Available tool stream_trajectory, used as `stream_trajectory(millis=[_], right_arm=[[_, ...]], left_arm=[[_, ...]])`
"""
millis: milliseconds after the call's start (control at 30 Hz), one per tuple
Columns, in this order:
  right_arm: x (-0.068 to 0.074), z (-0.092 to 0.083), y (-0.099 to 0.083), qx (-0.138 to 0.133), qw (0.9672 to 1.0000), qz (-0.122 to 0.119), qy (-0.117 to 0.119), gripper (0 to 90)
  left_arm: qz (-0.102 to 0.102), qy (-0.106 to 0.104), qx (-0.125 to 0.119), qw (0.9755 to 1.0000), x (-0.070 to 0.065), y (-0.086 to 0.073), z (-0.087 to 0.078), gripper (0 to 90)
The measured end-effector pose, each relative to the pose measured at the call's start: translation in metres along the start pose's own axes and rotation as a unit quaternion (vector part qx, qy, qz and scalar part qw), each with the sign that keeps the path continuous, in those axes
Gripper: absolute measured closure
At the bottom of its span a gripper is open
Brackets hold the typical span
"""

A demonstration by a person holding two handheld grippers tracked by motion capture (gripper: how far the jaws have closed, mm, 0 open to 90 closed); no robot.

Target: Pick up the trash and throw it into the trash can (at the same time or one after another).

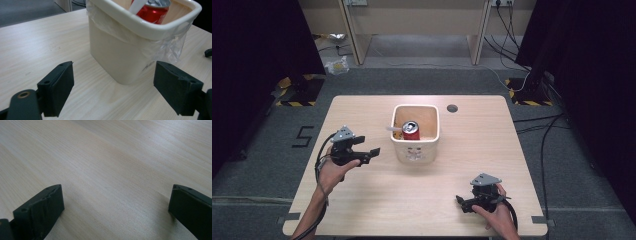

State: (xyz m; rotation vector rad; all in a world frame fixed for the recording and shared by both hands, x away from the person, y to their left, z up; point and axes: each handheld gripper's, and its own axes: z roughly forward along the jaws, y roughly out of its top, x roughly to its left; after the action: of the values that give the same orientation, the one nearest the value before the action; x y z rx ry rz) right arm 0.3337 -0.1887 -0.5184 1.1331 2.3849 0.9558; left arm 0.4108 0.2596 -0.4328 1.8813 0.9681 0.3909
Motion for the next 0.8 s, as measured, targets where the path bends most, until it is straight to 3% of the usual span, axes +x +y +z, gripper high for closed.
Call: stream_trajectory(millis=[800], right_arm=[[0.0, 0.0, 0.0, 0.0, 1.0, 0.0, 0.0, 0.2]], left_arm=[[0.014, 0.001, 0.03, 0.9994, -0.006, -0.032, 0.015, 16.2]])
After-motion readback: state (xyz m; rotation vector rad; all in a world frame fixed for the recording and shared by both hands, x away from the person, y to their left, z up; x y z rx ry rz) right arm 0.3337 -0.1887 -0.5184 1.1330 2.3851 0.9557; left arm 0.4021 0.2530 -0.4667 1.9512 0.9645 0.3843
